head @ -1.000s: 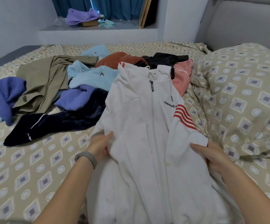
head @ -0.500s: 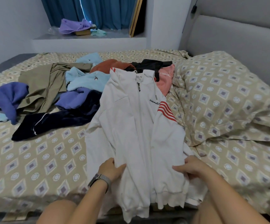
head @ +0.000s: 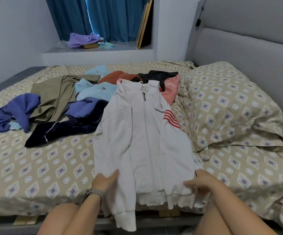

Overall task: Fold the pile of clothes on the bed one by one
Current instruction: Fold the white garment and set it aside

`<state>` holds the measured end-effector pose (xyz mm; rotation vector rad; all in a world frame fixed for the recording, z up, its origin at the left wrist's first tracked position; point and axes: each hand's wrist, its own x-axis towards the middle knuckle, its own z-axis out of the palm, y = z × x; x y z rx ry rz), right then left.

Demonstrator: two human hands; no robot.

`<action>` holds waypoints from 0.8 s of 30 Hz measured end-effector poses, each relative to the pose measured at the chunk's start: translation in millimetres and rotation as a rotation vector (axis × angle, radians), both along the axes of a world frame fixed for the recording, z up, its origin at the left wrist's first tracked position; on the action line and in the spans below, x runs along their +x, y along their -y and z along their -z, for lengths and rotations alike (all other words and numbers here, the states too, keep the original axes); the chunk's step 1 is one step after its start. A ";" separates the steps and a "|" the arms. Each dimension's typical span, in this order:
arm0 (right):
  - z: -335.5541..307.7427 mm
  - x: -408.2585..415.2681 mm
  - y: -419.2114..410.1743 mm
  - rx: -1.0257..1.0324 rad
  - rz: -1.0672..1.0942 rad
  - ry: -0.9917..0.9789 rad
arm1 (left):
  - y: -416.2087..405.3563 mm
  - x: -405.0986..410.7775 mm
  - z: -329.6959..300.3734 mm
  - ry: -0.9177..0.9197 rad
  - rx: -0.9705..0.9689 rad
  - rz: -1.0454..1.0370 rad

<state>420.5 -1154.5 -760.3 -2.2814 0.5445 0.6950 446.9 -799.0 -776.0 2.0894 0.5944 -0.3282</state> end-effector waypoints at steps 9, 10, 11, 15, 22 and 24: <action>-5.1 2.7 -10.1 -0.213 -0.034 -0.086 | -16.5 1.1 2.2 0.177 0.064 -0.081; -5.6 3.3 -11.0 -0.219 -0.030 -0.069 | -16.5 2.3 5.5 0.089 0.068 0.004; -4.8 5.2 -11.3 -0.234 -0.026 -0.037 | -16.2 3.0 6.9 0.001 0.093 0.083; 4.9 17.6 -12.7 -0.193 0.124 0.179 | -19.0 11.6 5.5 0.049 0.200 0.109; 8.4 51.1 -26.7 -0.157 0.174 0.617 | -12.9 39.4 -22.1 0.477 0.235 -0.032; 4.6 64.7 -30.9 -0.135 0.092 0.683 | -6.8 59.5 -34.6 0.592 0.254 -0.018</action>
